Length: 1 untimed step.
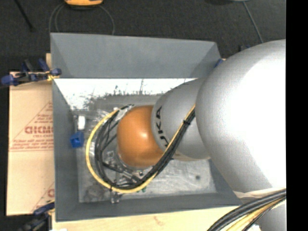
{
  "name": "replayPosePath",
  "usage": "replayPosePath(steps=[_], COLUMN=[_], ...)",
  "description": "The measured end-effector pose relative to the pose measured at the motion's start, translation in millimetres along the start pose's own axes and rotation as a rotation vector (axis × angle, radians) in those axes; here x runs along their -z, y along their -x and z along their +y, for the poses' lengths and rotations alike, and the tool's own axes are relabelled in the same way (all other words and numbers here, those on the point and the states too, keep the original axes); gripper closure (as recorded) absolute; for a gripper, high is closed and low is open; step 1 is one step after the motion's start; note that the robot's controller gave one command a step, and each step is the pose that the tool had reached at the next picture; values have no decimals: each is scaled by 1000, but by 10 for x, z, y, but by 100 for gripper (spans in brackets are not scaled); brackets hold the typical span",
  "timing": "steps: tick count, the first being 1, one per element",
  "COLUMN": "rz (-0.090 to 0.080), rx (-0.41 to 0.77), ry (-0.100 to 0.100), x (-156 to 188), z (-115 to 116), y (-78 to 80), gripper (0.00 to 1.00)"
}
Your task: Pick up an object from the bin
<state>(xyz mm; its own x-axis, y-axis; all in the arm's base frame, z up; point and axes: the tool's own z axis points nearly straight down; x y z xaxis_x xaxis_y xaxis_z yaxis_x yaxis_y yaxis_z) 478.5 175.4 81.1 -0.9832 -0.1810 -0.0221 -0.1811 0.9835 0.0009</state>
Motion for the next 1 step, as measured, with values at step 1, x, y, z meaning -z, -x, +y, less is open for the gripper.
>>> replayPosePath(steps=[1], rz=[18], rx=[-3], ry=[-1], x=[-21], z=[2], y=[-54], gripper=[100])
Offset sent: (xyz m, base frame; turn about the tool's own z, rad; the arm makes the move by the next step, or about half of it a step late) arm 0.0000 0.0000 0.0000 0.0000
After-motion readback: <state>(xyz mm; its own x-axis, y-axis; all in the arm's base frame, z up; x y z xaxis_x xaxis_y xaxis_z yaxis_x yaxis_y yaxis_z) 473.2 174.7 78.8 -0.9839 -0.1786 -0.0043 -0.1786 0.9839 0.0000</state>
